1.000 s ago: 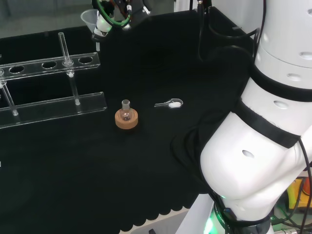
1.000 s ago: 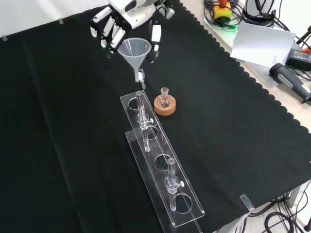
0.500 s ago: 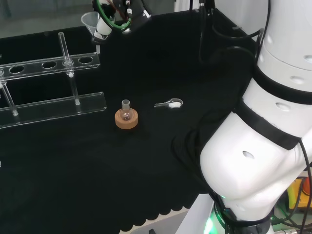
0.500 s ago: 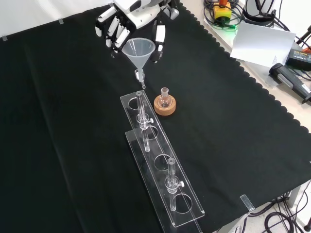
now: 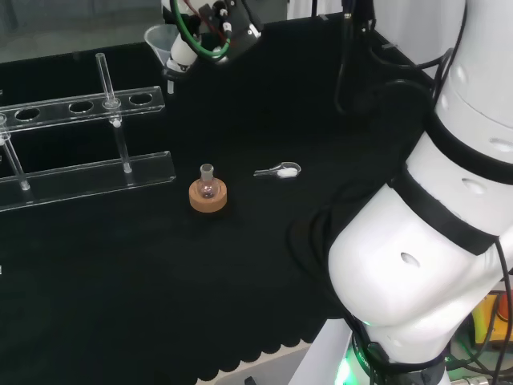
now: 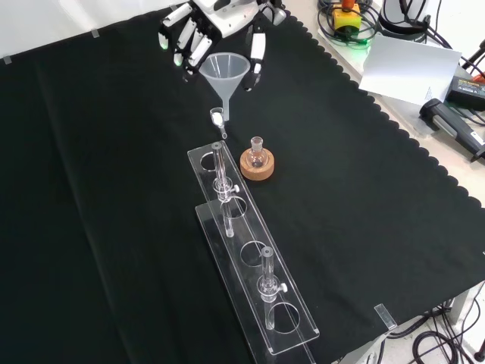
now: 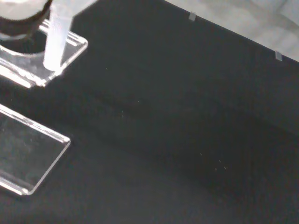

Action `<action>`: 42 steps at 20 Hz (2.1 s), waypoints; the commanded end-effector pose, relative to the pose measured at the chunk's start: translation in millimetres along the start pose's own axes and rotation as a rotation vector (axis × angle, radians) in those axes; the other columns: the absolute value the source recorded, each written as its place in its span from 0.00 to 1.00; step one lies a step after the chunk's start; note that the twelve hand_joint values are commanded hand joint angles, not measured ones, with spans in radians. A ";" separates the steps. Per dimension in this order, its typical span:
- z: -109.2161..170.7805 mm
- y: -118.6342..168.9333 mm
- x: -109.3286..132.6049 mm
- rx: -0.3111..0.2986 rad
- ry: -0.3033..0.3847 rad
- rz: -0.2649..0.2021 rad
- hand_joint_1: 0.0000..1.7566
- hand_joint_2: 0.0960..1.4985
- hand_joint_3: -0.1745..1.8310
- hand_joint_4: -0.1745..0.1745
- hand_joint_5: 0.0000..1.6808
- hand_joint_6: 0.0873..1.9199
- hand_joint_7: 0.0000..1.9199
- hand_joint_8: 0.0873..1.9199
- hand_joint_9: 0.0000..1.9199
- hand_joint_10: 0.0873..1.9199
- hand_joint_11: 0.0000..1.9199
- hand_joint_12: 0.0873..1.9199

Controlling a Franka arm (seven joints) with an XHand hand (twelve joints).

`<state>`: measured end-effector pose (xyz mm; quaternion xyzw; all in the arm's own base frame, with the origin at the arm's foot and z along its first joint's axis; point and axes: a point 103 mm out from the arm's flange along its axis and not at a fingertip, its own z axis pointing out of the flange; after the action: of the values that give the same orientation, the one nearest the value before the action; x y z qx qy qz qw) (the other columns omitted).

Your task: Place the funnel on the round-bottom flask.

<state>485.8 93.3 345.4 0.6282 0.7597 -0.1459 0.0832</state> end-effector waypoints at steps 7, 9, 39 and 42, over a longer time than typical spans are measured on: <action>26.5 -31.1 -16.5 0.027 -0.052 -0.005 0.46 0.38 0.29 0.75 0.51 0.22 0.66 0.05 0.44 0.13 0.00 0.65; 31.1 -33.1 -13.3 0.040 -0.056 -0.012 0.46 0.38 0.29 0.76 0.51 0.23 0.66 0.04 0.44 0.13 0.00 0.65; 88.4 -60.7 12.8 0.117 -0.029 0.013 0.47 0.36 0.33 0.79 0.53 0.24 0.67 0.04 0.45 0.12 0.00 0.66; 89.4 -58.4 18.1 0.115 -0.025 0.010 0.47 0.36 0.33 0.79 0.53 0.24 0.67 0.04 0.45 0.12 0.00 0.66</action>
<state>419.2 65.2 265.3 0.6347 0.7446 -0.1987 0.0571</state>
